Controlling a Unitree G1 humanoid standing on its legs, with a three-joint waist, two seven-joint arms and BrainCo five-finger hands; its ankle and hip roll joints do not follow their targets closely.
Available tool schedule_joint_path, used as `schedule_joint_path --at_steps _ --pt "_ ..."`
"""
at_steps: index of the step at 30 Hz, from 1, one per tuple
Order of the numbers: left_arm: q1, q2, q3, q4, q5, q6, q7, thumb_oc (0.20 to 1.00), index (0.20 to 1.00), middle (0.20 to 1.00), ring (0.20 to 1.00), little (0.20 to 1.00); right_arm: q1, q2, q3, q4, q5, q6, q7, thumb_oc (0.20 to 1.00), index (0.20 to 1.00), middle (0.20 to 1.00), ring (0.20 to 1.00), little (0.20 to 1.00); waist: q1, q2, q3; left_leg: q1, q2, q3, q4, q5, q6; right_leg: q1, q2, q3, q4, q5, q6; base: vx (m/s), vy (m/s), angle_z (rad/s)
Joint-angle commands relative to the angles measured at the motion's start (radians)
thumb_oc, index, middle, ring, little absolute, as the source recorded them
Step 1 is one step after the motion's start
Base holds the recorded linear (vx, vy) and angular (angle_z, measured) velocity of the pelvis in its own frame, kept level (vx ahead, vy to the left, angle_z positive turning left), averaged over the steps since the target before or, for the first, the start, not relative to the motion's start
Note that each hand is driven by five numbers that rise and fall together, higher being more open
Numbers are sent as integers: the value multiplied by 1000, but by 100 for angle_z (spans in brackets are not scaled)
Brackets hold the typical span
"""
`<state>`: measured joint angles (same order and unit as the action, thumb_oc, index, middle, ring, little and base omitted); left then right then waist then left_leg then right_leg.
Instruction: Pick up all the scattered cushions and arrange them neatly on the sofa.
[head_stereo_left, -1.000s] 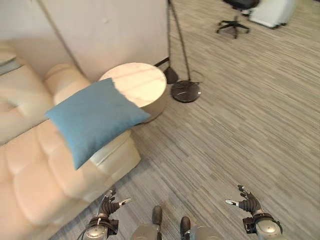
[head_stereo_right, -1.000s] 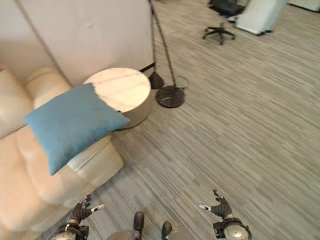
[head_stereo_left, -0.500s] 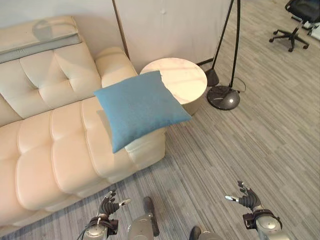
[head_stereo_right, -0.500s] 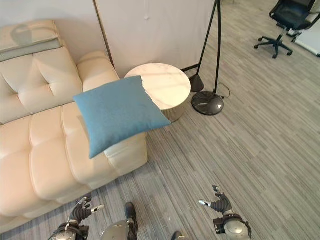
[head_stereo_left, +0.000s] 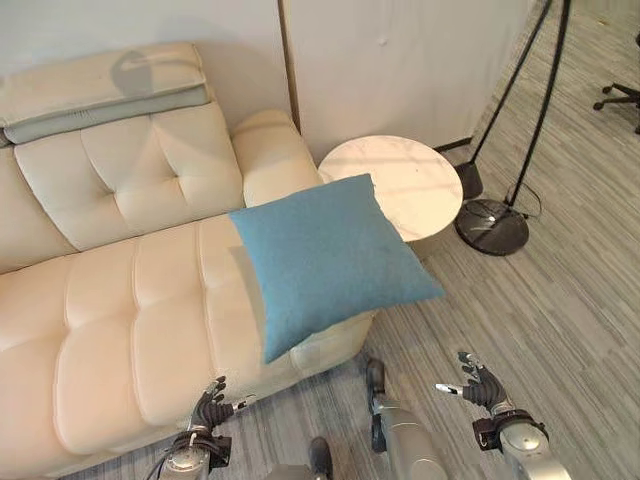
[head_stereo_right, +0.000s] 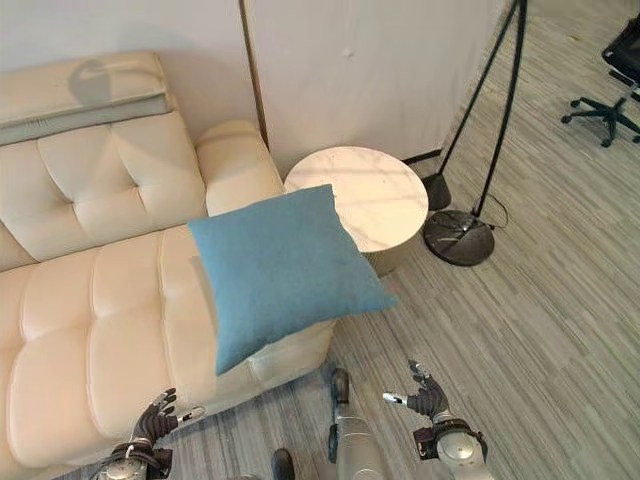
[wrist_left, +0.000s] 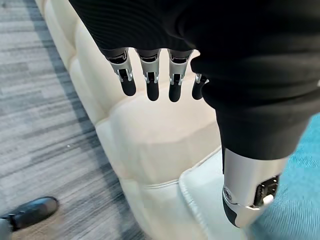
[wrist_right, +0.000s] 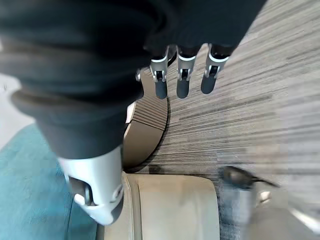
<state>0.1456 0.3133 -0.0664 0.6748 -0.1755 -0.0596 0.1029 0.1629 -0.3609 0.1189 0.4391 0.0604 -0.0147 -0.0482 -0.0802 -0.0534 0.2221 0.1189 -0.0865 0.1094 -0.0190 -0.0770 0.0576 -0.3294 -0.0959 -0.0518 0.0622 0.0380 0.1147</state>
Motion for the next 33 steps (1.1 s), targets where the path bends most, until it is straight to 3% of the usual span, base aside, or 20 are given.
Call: schedule_joint_path --at_steps 1,3,4,5,6,8,11,13,16,21,27,33 --pt "5 30 14 -54 15 -53 16 1000 1000 1000 1000 1000 -20 -46 -41 -22 24 -49 -11 1000 1000 1000 1000 1000 -8 1 -20 -18 40 -19 105 -85 -67 123 22 10 35 13 24 274 -188 96" --pt "3 32 10 -55 15 -52 12 1000 1000 1000 1000 1000 -10 -58 -65 -27 22 -51 -18 1000 1000 1000 1000 1000 -16 1 -36 -38 71 -9 185 -34 -116 162 17 -2 18 19 9 182 -179 66" --pt "-2 34 5 -59 15 -51 12 1000 1000 1000 1000 1000 -7 -70 -75 -28 23 -50 -26 1000 1000 1000 1000 1000 -22 -5 -31 -102 88 -12 320 5 -134 182 12 -7 9 19 -3 122 -202 83" --pt "-6 36 2 -64 14 -51 15 1000 1000 1000 1000 1000 -8 -80 -78 -31 28 -50 -32 1000 1000 1000 1000 1000 -21 -15 -25 -144 97 -3 394 29 -138 199 9 -9 1 15 -12 88 -178 92" --pt "-9 33 8 -60 9 -50 16 1000 1000 1000 1000 1000 -11 -89 -86 -35 35 -51 -37 1000 1000 1000 1000 1000 -26 -20 -31 -157 117 23 399 19 -134 217 14 -12 -13 5 -25 126 -118 41" --pt "-16 32 19 -32 7 -45 23 1000 1000 1000 1000 1000 -2 -102 -106 -32 36 -46 -45 1000 1000 1000 1000 1000 -20 -24 -41 -170 141 40 327 -6 -126 245 10 -12 -27 -13 -26 136 -28 -7" --pt "-9 39 35 -26 12 -47 32 1000 1000 1000 1000 1000 1 -115 -139 -50 36 -50 -54 1000 1000 1000 1000 1000 -20 -9 -54 -153 165 63 144 5 -133 263 9 -28 -40 -33 -12 70 48 -5" --pt "-1 40 47 -21 13 -46 36 1000 1000 1000 1000 1000 -1 -118 -158 -76 37 -52 -64 1000 1000 1000 1000 1000 -27 9 -55 -123 157 49 91 24 -134 249 18 -22 -32 -28 -5 21 110 -7" --pt "14 48 67 -22 15 -47 28 1000 1000 1000 1000 1000 -16 -127 -159 -124 19 -55 -63 1000 1000 1000 1000 1000 -20 5 -68 -99 134 54 33 24 -124 236 18 -13 -65 8 6 10 82 -27" --pt "-7 82 83 -10 2 -48 32 1000 1000 1000 1000 1000 -106 -149 -85 -113 20 -47 -39 1000 1000 1000 1000 1000 21 -6 -64 -79 114 66 -8 30 -109 225 15 12 -88 34 23 -10 49 -27" --pt "-85 107 31 -2 -15 -57 40 1000 1000 1000 1000 1000 -226 -144 42 -20 39 -30 -12 1000 1000 1000 1000 1000 51 -8 -45 -85 105 81 -17 33 -101 203 2 17 -87 40 30 -3 3 -11" --pt "-295 92 -95 23 -69 -82 78 1000 1000 1000 1000 1000 -477 -95 217 91 61 -28 -26 1000 1000 1000 1000 1000 65 7 16 -228 98 76 18 50 -100 67 -13 25 -59 66 26 -170 -18 1"
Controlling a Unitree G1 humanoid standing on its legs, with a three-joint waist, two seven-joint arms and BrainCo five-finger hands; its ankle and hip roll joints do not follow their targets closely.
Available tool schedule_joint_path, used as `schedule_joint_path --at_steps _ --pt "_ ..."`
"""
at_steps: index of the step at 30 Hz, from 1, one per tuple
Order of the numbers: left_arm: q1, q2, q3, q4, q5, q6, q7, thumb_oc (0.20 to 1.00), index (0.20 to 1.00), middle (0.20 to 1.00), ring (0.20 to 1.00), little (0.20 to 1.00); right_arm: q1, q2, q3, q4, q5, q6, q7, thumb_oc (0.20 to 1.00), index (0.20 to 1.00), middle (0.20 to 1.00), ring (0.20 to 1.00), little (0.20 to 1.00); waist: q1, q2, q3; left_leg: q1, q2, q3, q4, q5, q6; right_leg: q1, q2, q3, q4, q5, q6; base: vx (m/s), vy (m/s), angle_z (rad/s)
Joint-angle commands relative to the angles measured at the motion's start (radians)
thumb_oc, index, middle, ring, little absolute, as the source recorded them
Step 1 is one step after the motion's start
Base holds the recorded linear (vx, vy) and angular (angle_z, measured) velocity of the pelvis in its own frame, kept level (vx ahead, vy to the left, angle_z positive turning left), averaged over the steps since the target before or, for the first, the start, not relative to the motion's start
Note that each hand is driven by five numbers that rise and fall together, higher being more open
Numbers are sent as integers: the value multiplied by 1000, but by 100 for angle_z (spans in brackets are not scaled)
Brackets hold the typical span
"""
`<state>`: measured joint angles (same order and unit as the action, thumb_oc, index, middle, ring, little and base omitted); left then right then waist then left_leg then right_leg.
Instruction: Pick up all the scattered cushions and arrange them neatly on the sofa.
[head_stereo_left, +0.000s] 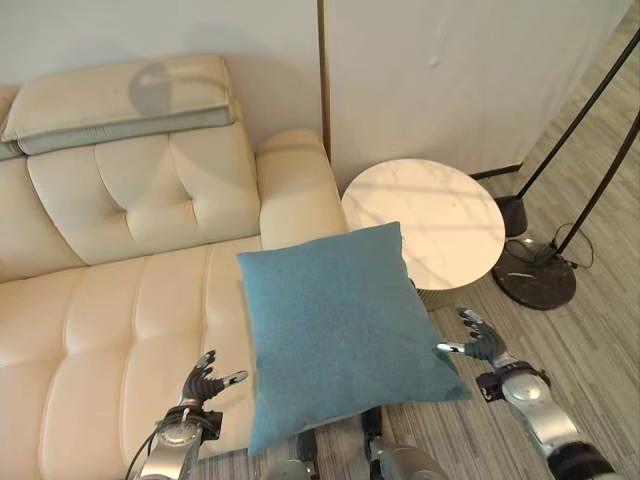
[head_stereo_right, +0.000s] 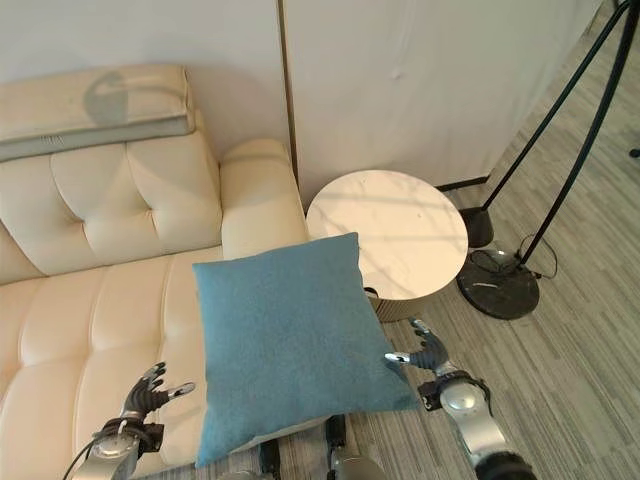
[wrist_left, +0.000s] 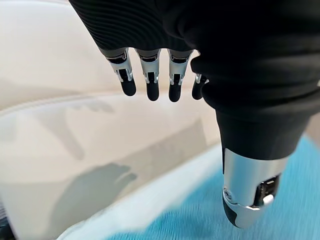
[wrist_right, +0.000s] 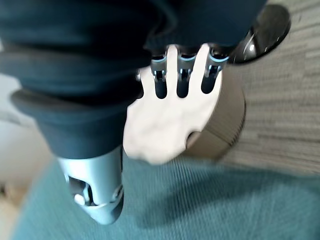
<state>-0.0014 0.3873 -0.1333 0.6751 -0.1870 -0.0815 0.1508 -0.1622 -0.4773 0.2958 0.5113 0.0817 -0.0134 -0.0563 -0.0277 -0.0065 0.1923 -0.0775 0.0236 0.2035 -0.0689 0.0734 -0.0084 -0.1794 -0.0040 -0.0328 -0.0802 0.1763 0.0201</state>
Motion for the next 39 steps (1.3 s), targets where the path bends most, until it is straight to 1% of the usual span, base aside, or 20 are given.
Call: schedule_joint_path --at_steps 1,3,4,5,6,7,9,12,18,22,24,25,27,28,30,32,34,36,37,39 --pt "-209 6 -65 40 -76 -64 40 1000 1000 1000 1000 1000 -219 43 84 50 39 -31 -24 1000 1000 1000 1000 1000 14 -35 54 -56 -11 -18 73 -95 -36 -106 -106 4 90 -68 120 -124 -18 0" --pt "-368 -44 -144 101 -139 -79 79 1000 1000 1000 1000 1000 -370 125 179 131 52 -30 -43 1000 1000 1000 1000 1000 13 -30 74 -104 -7 -23 82 -71 -42 -138 -110 -4 99 -62 117 -87 -47 7" --pt "-413 -61 -169 108 -149 -84 92 956 956 956 956 956 -405 151 202 148 59 -31 -51 1000 1000 1000 1000 1000 13 -27 87 -105 -5 -25 81 -66 -44 -135 -109 -11 101 -64 118 -36 -36 11" --pt "-443 -75 -191 104 -158 -89 100 200 200 200 200 200 -431 173 223 150 65 -33 -59 485 485 485 485 485 11 -25 92 -107 -5 -27 77 -59 -46 -139 -109 -15 103 -64 118 8 -13 7" --pt "-453 -86 -204 88 -161 -95 103 200 200 200 200 200 -441 185 236 145 71 -36 -62 485 485 485 485 485 11 -24 94 -105 -5 -29 74 -56 -47 -135 -109 -16 102 -66 118 13 -2 10" --pt "-454 -86 -204 88 -161 -95 104 200 200 200 200 200 -441 185 236 145 72 -37 -62 200 200 200 200 200 10 -24 95 -105 -5 -29 74 -56 -47 -135 -109 -17 102 -66 118 44 -16 8" --pt "-431 -103 -221 -8 -171 -107 99 200 200 200 200 200 -406 205 241 78 109 -52 -55 200 200 200 200 200 4 -25 97 -86 -2 -34 62 -54 -49 -119 -107 -19 103 -73 121 57 -8 7" --pt "-361 -104 -213 -126 -173 -107 79 200 200 200 200 200 -315 188 221 -60 121 -71 -30 200 200 200 200 200 -5 -27 83 -50 -1 -32 50 -63 -47 -89 -103 -19 99 -84 121 64 19 4" --pt "-143 -72 -118 -356 -159 -96 30 200 200 200 200 200 -57 80 86 -331 60 -92 18 200 200 200 200 200 -21 -37 17 54 -4 -29 22 -94 -38 1 -100 -20 87 -107 127 104 41 1" --pt "-27 -48 -57 -489 -125 -85 1 200 200 200 200 200 72 53 -9 -491 39 -116 44 200 200 200 200 200 -29 -48 -13 104 -12 -30 20 -119 -27 44 -100 -12 77 -103 138 31 79 -4" --pt "-8 -45 -46 -516 -124 -83 -3 200 200 200 200 200 94 56 -20 -519 41 -119 48 200 200 200 200 200 -30 -53 -15 111 -14 -30 23 -124 -23 44 -100 -4 78 -97 143 -22 59 -7" --pt "5 -44 -39 -538 -122 -84 -7 200 200 200 200 200 110 59 -34 -548 43 -128 52 200 200 200 200 200 -32 -55 -15 115 -17 -28 22 -127 -19 41 -100 2 79 -90 148 -128 122 -5" --pt "38 -32 -9 -606 -122 -92 -6 200 200 200 200 200 130 85 -58 -616 57 -144 56 200 200 200 200 200 -40 -67 10 114 -33 -2 17 -121 -5 -15 -105 39 110 -15 196 -266 144 -20" --pt "37 -29 -5 -608 -122 -97 -3 200 200 200 200 200 127 93 -57 -618 55 -149 54 200 200 200 200 200 -43 -68 20 107 -32 3 20 -117 -4 -36 -100 45 127 -3 208 -323 70 -47" --pt "24 -21 -12 -612 -119 -102 -11 200 200 200 200 200 117 103 -59 -635 49 -166 43 200 200 200 200 200 -35 -59 45 71 -18 15 40 -97 2 -43 -84 44 211 -77 194 -342 66 -51" --pt "10 -11 -23 -609 -108 -103 -22 200 200 200 200 200 115 107 -59 -623 42 -171 32 200 200 200 200 200 -20 -43 47 32 -6 4 54 -69 9 -12 -67 45 339 -162 149 -301 37 -14" --pt "11 -6 -29 -609 -112 -99 -25 200 200 200 200 200 122 109 -55 -605 46 -172 31 200 200 200 200 200 -5 -29 29 9 5 -17 48 -43 12 33 -40 60 480 -230 123 -233 -30 12" --pt "21 -5 -31 -599 -110 -89 -29 200 200 200 200 200 128 113 -64 -587 38 -163 28 200 200 200 200 200 14 -28 6 -11 2 -39 43 -22 9 76 -20 82 535 -237 113 -188 -102 31" --pt "31 -4 -27 -600 -111 -89 -20 200 200 200 200 200 131 115 -71 -577 41 -164 21 200 200 200 200 200 24 -36 -2 -28 -6 -49 38 -3 3 113 -8 98 528 -246 114 -197 -134 18" --pt "28 -3 -26 -604 -118 -90 -18 200 200 200 200 200 126 116 -84 -569 66 -161 16 200 200 200 200 200 48 -38 -18 -88 -12 -72 28 46 -18 187 20 109 370 -319 81 -281 -181 31"
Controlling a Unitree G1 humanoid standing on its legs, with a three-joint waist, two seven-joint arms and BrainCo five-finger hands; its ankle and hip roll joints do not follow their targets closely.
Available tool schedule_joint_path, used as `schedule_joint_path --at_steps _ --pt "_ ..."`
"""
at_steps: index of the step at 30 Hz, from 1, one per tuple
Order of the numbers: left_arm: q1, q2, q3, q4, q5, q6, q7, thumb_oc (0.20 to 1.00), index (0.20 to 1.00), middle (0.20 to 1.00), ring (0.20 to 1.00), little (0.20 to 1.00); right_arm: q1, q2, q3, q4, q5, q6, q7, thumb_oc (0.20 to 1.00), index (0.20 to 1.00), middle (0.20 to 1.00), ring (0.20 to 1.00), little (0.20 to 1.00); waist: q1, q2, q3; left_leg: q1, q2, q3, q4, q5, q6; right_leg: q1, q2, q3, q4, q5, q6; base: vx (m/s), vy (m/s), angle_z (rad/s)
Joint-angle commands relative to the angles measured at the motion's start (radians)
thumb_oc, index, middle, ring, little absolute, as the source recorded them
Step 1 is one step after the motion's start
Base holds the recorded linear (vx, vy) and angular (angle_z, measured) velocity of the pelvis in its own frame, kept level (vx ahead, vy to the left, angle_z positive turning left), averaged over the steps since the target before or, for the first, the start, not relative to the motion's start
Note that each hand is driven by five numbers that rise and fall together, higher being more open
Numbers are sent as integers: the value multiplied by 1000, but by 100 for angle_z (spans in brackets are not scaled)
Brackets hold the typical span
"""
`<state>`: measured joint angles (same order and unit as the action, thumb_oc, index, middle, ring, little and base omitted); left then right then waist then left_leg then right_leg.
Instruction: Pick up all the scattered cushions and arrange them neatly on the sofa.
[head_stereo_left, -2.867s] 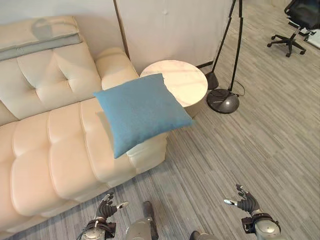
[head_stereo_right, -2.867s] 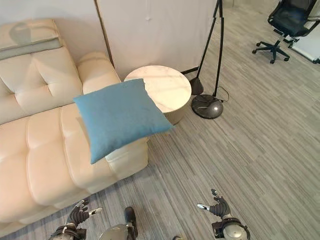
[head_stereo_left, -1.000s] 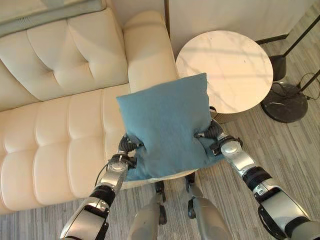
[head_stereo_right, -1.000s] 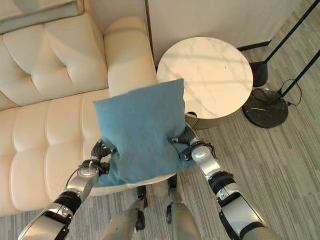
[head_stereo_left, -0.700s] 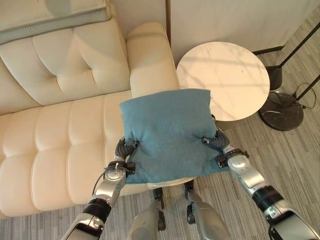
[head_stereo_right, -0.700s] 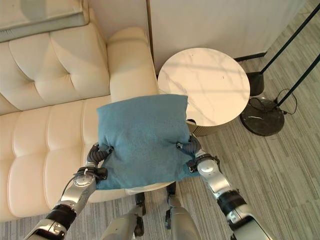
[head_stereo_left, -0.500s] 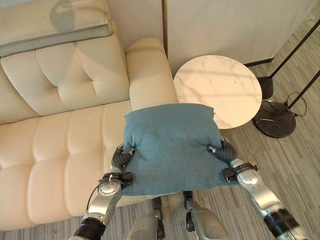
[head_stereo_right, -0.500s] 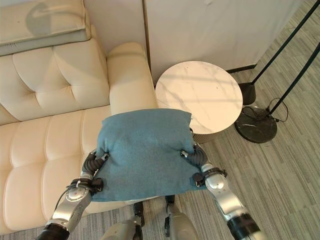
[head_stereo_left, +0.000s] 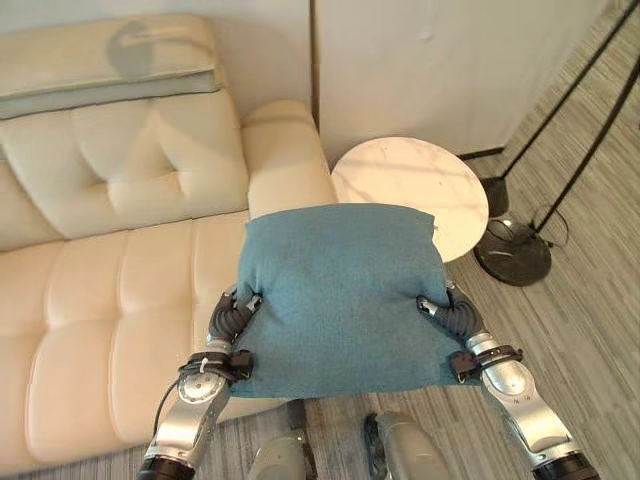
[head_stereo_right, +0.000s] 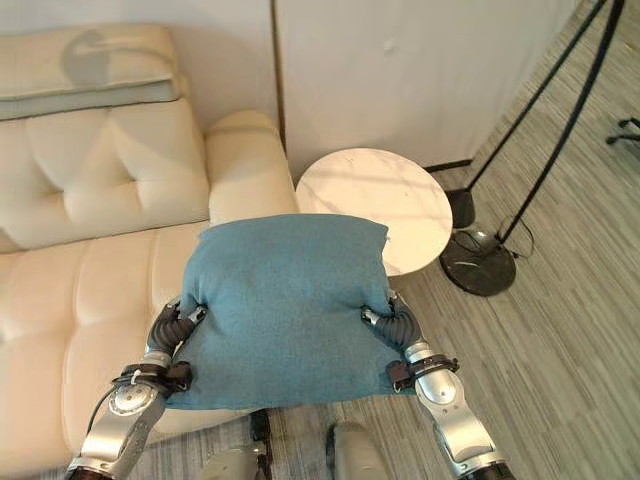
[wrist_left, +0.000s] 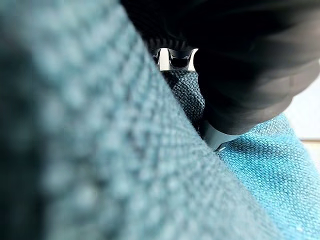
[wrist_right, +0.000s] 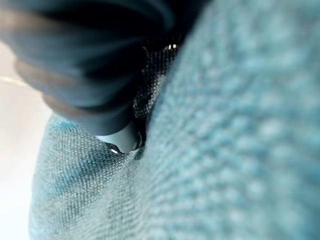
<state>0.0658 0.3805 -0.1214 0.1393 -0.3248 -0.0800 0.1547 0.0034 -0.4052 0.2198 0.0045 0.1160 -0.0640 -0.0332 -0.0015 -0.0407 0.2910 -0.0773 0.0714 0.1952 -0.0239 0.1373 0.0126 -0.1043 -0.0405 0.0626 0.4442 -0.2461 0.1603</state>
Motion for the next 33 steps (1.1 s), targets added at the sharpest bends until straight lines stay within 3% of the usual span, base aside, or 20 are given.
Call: schedule_joint_path --at_steps 1,3,4,5,8,9,11,12,13,14,16,19,28,31,33 --pt "-48 7 -40 -72 22 -93 -19 200 200 200 200 200 -43 39 -19 -58 56 -115 -16 200 200 200 200 200 36 8 -118 -142 -55 -60 -32 27 -71 138 81 14 -262 47 -94 -393 -202 59" --pt "-69 -2 -49 -80 12 -96 -16 200 200 200 200 200 -63 18 -20 -43 54 -108 -27 200 200 200 200 200 35 30 -93 -183 -45 -68 -19 46 -109 108 88 -13 -280 55 -113 -469 -68 87" --pt "-84 -5 -60 -87 18 -100 -23 200 200 200 200 200 -81 -4 -16 -27 50 -104 -34 200 200 200 200 200 21 27 -76 -188 -58 -84 41 -5 -93 81 64 -47 -295 81 -106 -405 26 72" --pt "-84 -6 -60 -87 18 -100 -23 200 200 200 200 200 -81 -5 -16 -26 50 -104 -34 200 200 200 200 200 20 30 -78 -193 -56 -85 44 -4 -94 78 67 -48 -297 85 -107 -367 28 59" --pt "-98 -8 -69 -105 24 -101 -36 200 200 200 200 200 -77 -19 -14 -28 44 -100 -28 200 200 200 200 200 -17 4 -82 -152 -50 -50 172 -121 -73 36 5 -104 -324 151 -89 -223 7 55" --pt "-98 -9 -69 -105 24 -101 -36 200 200 200 200 200 -77 -19 -14 -28 44 -100 -28 200 200 200 200 200 -18 5 -83 -153 -50 -50 172 -121 -73 35 6 -104 -324 151 -90 -169 12 68" --pt "-110 -23 -92 -105 3 -106 -45 200 200 200 200 200 -54 -27 -22 -38 42 -100 -18 200 200 200 200 200 -52 -9 -94 -75 -15 20 225 -203 -69 32 -39 -162 -365 177 -84 -135 27 61" --pt "-111 -23 -92 -105 3 -106 -45 200 200 200 200 200 -54 -27 -22 -38 42 -100 -18 200 200 200 200 200 -52 -9 -94 -77 -15 19 224 -201 -69 32 -39 -162 -367 180 -84 -109 74 78" --pt "-127 -26 -105 -89 -13 -104 -43 200 200 200 200 200 -40 -25 -34 -32 52 -101 -13 200 200 200 200 200 -80 0 -103 -1 38 110 200 -212 -82 27 -61 -226 -373 190 -79 -94 102 112" --pt "-128 -28 -108 -79 -17 -102 -44 200 200 200 200 200 -30 -21 -42 -29 57 -100 -14 200 200 200 200 200 -94 12 -112 38 54 148 156 -203 -93 31 -64 -258 -389 190 -76 -75 158 116" --pt "-112 -28 -100 -64 -8 -95 -47 200 200 200 200 200 -20 -12 -54 -8 64 -92 -14 200 200 200 200 200 -115 35 -128 74 64 170 70 -182 -112 50 -62 -298 -425 197 -63 16 150 105" --pt "-87 -21 -72 -54 10 -81 -49 200 200 200 200 200 -25 -2 -48 12 64 -75 -15 200 200 200 200 200 -108 23 -119 50 42 123 102 -197 -109 71 -76 -293 -439 216 -62 53 137 58" --pt "-43 7 -21 -66 16 -76 -54 200 200 200 200 200 -61 17 -10 7 62 -53 16 200 200 200 200 200 -55 -14 -114 35 -10 80 143 -253 -56 83 -121 -265 -401 219 -31 61 166 3" --pt "-24 13 -6 -81 14 -72 -52 200 200 200 200 200 -53 32 10 -13 64 -50 42 200 200 200 200 200 -34 -15 -109 33 -39 48 144 -269 -29 67 -149 -252 -323 206 -21 102 238 -2" --pt "-11 20 4 -88 14 -68 -53 200 200 200 200 200 -56 39 22 -18 64 -47 55 200 200 200 200 200 -26 -13 -100 40 -66 29 144 -281 -4 26 -177 -233 -215 239 -15 106 265 5"
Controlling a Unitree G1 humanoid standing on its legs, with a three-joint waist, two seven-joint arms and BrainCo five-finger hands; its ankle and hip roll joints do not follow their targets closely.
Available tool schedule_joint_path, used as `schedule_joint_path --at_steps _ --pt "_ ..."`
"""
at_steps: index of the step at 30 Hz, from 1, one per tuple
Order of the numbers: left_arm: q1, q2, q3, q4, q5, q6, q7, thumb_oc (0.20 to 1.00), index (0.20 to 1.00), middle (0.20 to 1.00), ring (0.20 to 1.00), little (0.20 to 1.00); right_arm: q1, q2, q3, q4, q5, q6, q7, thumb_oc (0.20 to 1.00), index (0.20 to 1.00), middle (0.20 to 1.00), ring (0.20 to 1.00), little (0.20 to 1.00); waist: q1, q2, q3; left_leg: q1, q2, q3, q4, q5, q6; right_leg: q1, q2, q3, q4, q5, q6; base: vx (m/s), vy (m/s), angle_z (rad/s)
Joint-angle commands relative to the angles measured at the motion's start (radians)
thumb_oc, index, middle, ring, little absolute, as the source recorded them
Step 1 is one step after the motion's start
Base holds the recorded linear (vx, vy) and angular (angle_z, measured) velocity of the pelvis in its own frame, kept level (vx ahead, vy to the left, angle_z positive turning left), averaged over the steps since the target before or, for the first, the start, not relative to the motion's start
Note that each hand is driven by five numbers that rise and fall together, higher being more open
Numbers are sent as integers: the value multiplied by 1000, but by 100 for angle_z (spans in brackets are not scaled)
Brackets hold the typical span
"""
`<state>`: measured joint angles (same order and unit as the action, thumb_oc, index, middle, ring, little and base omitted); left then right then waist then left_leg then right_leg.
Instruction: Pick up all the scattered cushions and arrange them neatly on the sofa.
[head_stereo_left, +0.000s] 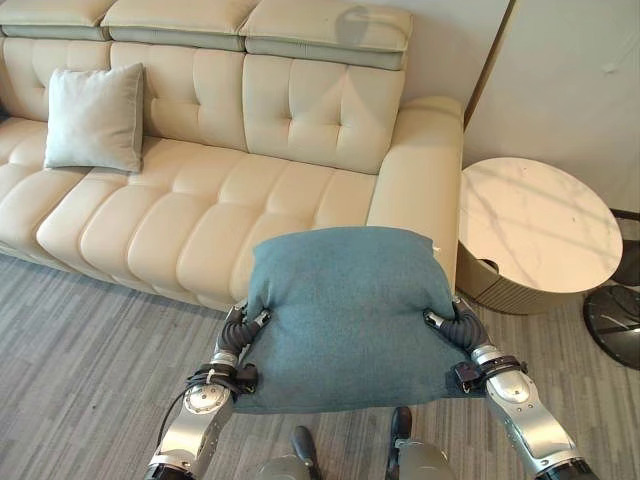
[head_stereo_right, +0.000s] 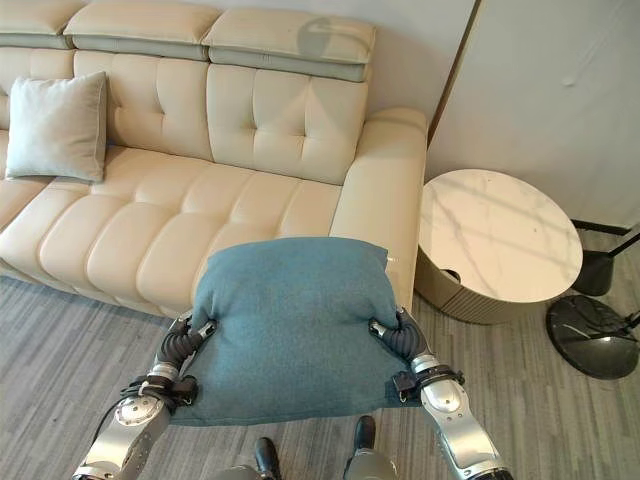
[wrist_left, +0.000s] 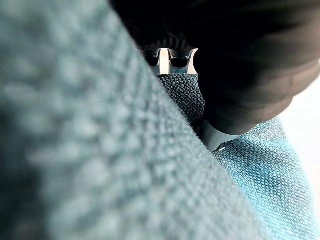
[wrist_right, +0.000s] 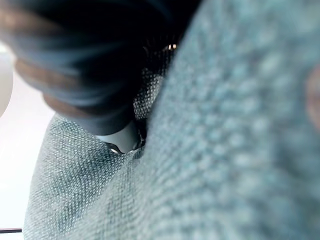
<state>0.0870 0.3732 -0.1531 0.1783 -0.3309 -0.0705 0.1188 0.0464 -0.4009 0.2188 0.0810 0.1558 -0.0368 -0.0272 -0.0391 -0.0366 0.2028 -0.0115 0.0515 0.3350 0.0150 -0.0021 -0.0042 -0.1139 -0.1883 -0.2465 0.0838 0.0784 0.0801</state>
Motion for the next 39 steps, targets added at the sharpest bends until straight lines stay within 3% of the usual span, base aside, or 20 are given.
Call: schedule_joint_path --at_steps 1,4,6,8,10,11,14,16,18,19,20,21,23,25,27,30,31,33,36,39 --pt "-28 30 40 -127 21 -76 -16 200 200 200 200 200 -101 39 24 -96 26 -73 54 200 200 200 200 200 13 -16 1 -19 -60 -120 108 -150 27 9 -45 95 218 -56 68 110 250 12" --pt "-21 37 38 -118 18 -75 -16 200 200 200 200 200 -101 49 36 -100 42 -75 63 200 200 200 200 200 8 4 25 2 -75 -152 119 -170 50 -70 -14 145 369 -56 53 141 207 34" --pt "-18 27 28 -107 17 -78 -27 200 200 200 200 200 -93 49 36 -97 63 -73 75 200 200 200 200 200 -20 15 25 43 -108 -197 103 -186 51 -144 100 191 332 -102 44 284 156 38" --pt "-18 28 28 -105 18 -82 -25 200 200 200 200 200 -99 46 39 -92 78 -78 73 200 200 200 200 200 -25 16 28 60 -116 -204 98 -193 52 -167 110 180 304 -100 40 242 88 55" --pt "-24 28 21 -100 16 -85 -24 200 200 200 200 200 -100 35 41 -97 115 -86 85 200 200 200 200 200 -43 13 31 101 -139 -227 85 -210 48 -221 131 140 234 -77 45 384 80 47" --pt "-35 21 18 -82 20 -86 -22 200 200 200 200 200 -94 22 38 -99 132 -83 96 200 200 200 200 200 -64 7 27 147 -169 -245 75 -230 38 -250 136 61 136 -35 64 366 53 44" --pt "-41 13 6 -78 28 -91 -33 200 200 200 200 200 -68 5 21 -96 134 -82 100 200 200 200 200 200 -97 17 21 187 -167 -265 76 -242 19 -247 135 -32 75 -36 65 376 -2 54" --pt "-29 -3 -8 -86 27 -93 -49 200 200 200 200 200 -24 7 -2 -113 151 -91 100 200 200 200 200 200 -114 16 -7 207 -171 -297 105 -221 -7 -196 145 6 39 -40 29 386 -52 69" --pt "-34 -20 -21 -69 27 -98 -42 200 200 200 200 200 3 -3 -28 -94 142 -98 95 200 200 200 200 200 -142 34 -33 198 -138 -282 184 -175 -64 -160 151 19 46 -37 9 294 -54 84" --pt "-34 -20 -20 -69 27 -98 -42 200 200 200 200 200 3 -2 -28 -95 142 -98 95 200 200 200 200 200 -144 30 -36 194 -142 -285 183 -171 -63 -163 146 18 43 -33 9 392 -44 72" --pt "-23 -16 -19 -70 29 -98 -46 200 200 200 200 200 2 -12 -35 -83 143 -100 81 200 200 200 200 200 -160 48 -42 167 -95 -243 324 -87 -112 -106 163 26 31 -49 -13 338 -42 43" --pt "-23 -19 -19 -65 28 -98 -41 200 200 200 200 200 6 -17 -39 -77 137 -98 72 200 200 200 200 200 -159 40 -49 125 -79 -223 408 -47 -124 -82 161 42 17 -55 -22 445 -45 -2" --pt "-30 -21 -16 -58 22 -96 -40 200 200 200 200 200 -10 -29 -43 -59 127 -94 60 200 200 200 200 200 -153 23 -51 75 -28 -149 429 -84 -87 -35 155 75 -13 -67 -22 284 8 -47" --pt "-35 -14 -6 -61 29 -91 -35 200 200 200 200 200 -24 -33 -49 -66 109 -93 44 200 200 200 200 200 -134 0 -54 30 -1 -125 352 -156 -53 3 144 114 -33 -76 -5 257 75 -78" --pt "-44 -5 -1 -70 40 -89 -28 200 200 200 200 200 -34 -35 -53 -77 95 -94 37 200 200 200 200 200 -122 -19 -52 -15 18 -144 246 -150 -60 19 126 155 -40 -84 5 194 117 -76" --pt "-47 -4 2 -75 42 -87 -21 200 200 200 200 200 -35 -41 -57 -76 77 -94 29 200 200 200 200 200 -103 -23 -43 -56 49 -205 159 -84 -83 45 127 201 -40 -101 0 184 113 -86" --pt "-41 -8 6 -82 45 -85 -12 200 200 200 200 200 -31 -48 -67 -68 49 -91 14 200 200 200 200 200 -86 -26 -36 -85 62 -293 127 -43 -100 65 138 258 -29 -120 -4 196 170 -81" --pt "-46 -15 -1 -86 47 -88 -6 200 200 200 200 200 -28 -48 -74 -57 29 -89 7 200 200 200 200 200 -91 -20 -36 -94 77 -340 96 -16 -116 68 138 301 -17 -128 0 219 267 -90" --pt "-49 -18 -12 -88 51 -88 -25 200 200 200 200 200 -11 -46 -98 -56 9 -82 16 200 200 200 200 200 -109 4 -50 -46 85 -287 59 -28 -117 80 120 334 -26 -131 18 192 322 -89" --pt "-60 -6 -8 -92 65 -89 -26 200 200 200 200 200 -13 -28 -100 -62 -8 -77 21 200 200 200 200 200 -108 3 -50 -24 46 -257 61 -53 -95 70 92 393 -38 -95 50 123 317 -69"
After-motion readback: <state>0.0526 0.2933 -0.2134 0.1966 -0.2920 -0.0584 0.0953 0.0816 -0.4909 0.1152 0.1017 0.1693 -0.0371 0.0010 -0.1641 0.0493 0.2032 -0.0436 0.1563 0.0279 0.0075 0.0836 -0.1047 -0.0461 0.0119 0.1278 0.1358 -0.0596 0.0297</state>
